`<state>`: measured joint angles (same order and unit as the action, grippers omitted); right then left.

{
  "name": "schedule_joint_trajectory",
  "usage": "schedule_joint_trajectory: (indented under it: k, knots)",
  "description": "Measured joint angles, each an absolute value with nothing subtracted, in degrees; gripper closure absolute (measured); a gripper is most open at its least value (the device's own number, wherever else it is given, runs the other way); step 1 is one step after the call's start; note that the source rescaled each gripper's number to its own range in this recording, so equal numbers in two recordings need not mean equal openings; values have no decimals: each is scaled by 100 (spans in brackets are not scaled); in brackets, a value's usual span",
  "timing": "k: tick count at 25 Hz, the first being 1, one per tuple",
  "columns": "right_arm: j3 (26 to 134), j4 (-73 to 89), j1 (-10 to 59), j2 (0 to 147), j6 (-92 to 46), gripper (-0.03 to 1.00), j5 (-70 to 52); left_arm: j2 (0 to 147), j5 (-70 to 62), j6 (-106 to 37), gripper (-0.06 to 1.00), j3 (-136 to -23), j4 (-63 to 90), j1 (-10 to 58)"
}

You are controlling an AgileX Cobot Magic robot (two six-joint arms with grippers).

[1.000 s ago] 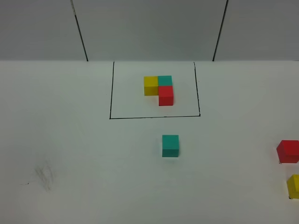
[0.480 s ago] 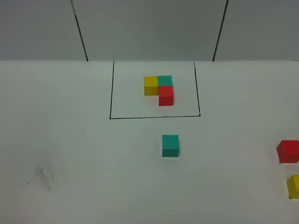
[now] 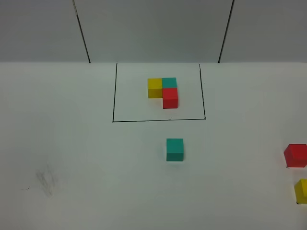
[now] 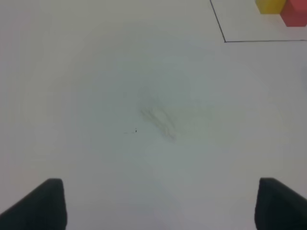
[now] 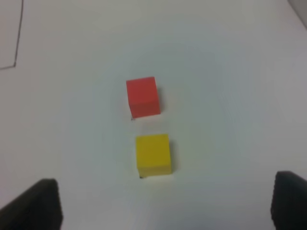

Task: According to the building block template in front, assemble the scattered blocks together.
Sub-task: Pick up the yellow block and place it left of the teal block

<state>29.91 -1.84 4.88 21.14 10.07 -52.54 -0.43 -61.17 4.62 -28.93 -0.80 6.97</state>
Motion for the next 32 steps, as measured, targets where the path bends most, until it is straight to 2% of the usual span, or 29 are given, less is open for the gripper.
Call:
schedule_joint_trajectory:
  k: [7, 12, 20, 32]
  knots:
    - [3002, -120, 488, 4467, 927, 10, -4254, -43, -6117, 462, 18, -2893, -80, 697]
    - [3314, 84, 488, 5816, 693, 10, -4146, -43, -6117, 462, 18, -2893, -80, 697]
    - [3951, 77, 776, 7173, 673, 10, -4118, -43, -6117, 462, 18, -2893, -80, 697]
    - [3992, -463, 782, 8584, 1178, 10, -3535, -43, -6117, 462, 18, -2893, -80, 697]
